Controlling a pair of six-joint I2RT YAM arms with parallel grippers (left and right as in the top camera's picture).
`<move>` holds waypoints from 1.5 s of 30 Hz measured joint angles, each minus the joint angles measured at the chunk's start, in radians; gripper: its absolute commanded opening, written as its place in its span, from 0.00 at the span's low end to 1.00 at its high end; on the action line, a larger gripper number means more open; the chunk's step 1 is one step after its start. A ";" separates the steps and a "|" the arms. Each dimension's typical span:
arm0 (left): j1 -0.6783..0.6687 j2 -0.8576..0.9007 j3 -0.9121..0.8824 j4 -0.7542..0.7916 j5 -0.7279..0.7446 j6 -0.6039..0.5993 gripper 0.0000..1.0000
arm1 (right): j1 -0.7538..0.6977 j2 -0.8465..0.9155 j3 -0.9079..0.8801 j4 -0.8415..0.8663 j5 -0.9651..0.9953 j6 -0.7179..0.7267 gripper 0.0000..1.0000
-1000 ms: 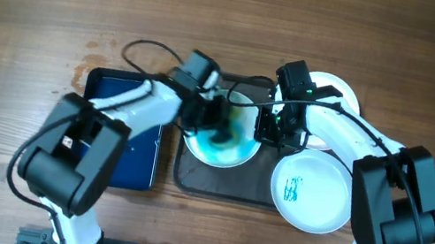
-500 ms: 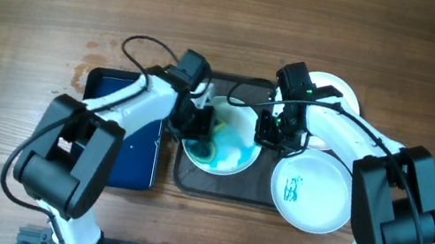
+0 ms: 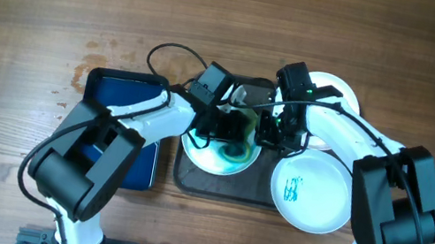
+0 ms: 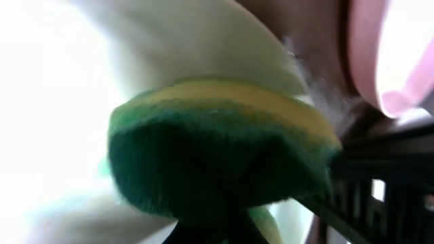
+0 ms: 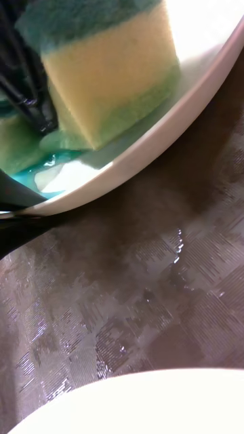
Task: Clean dirty plates on tray and stack at the side
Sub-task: 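Scrub the held plate's surface with the sponge in the left gripper, then withdraw the sponge to the blue tray and lift the plate with right gripper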
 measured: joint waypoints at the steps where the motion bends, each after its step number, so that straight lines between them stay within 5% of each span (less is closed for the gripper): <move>1: 0.005 -0.005 0.008 -0.017 -0.046 -0.005 0.04 | 0.000 0.000 0.000 0.000 0.000 0.000 0.05; 8: 0.051 -0.034 0.062 -0.227 -0.313 -0.026 0.04 | 0.000 0.000 0.000 0.000 -0.002 0.000 0.04; 27: 0.027 -0.045 0.184 -0.630 -0.451 -0.025 0.04 | 0.002 0.002 -0.001 0.008 -0.008 -0.004 0.04; 36: 0.024 -0.209 0.291 -0.808 -0.539 -0.049 0.04 | 0.002 0.002 -0.001 0.011 -0.008 -0.022 0.04; 45: 0.326 -0.233 0.295 -0.961 -0.635 -0.099 0.04 | 0.004 -0.031 0.011 -0.006 0.043 -0.066 0.04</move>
